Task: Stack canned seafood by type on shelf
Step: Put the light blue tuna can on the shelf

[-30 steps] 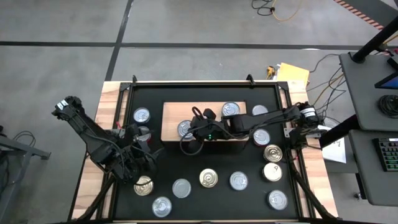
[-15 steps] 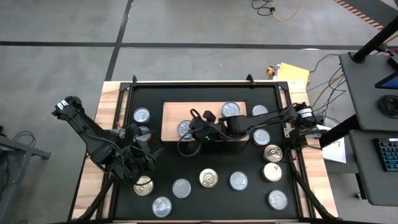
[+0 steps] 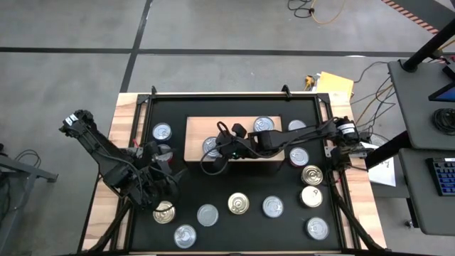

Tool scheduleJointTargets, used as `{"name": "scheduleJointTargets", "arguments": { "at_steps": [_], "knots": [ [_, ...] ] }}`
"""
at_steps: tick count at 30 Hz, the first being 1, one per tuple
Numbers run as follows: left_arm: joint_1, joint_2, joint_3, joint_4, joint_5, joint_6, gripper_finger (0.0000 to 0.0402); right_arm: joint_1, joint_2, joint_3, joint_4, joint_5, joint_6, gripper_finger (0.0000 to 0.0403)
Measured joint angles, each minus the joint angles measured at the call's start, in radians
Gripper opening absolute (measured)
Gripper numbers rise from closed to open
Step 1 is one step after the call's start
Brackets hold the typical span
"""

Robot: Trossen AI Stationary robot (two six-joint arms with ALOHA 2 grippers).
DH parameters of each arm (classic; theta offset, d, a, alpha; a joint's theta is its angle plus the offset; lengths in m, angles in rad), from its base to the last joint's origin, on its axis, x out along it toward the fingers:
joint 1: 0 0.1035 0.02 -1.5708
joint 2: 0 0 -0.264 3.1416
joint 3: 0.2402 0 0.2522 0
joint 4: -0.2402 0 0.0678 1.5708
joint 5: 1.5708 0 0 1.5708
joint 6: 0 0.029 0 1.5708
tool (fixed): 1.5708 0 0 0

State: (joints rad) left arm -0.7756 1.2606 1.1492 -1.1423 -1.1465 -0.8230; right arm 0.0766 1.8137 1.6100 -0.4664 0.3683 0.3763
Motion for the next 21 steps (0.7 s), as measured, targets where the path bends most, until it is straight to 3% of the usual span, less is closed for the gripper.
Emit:
{"name": "scheduleJointTargets", "arguments": {
  "at_steps": [8, 21],
  "knots": [
    [0.0, 0.0, 0.0, -0.003, -0.068, 0.002, 0.0354, -0.016, 0.004, -0.003, 0.003, 0.0, -0.021, 0.0009],
    [0.001, 0.001, 0.0, -0.009, -0.076, 0.002, 0.0354, -0.058, 0.046, -0.003, 0.073, 0.002, -0.053, 0.0009]
  ]
}}
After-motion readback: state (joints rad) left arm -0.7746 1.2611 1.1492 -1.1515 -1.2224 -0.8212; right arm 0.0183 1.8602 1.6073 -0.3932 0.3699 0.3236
